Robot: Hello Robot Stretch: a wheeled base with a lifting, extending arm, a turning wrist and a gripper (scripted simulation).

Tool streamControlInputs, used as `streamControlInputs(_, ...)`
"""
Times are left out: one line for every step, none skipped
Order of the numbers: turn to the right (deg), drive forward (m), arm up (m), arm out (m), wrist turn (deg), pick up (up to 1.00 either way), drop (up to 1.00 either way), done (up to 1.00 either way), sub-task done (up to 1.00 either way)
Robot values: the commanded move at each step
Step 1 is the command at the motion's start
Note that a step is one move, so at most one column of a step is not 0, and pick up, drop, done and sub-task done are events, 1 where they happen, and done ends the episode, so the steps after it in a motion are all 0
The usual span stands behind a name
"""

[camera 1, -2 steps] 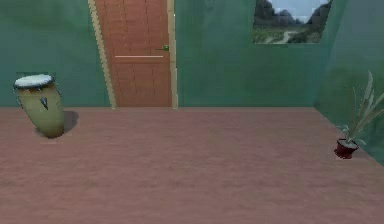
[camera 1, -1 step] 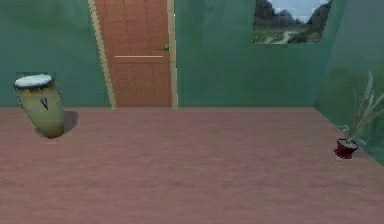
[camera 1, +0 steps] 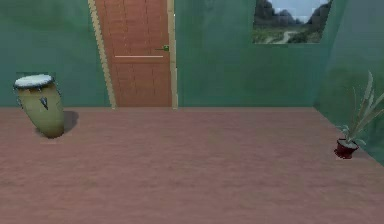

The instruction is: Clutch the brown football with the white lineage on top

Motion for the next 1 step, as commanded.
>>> streamControlInputs(0.0,0.00,0.00,0.00,0.0,0.00,0.00,1.00,0.00)
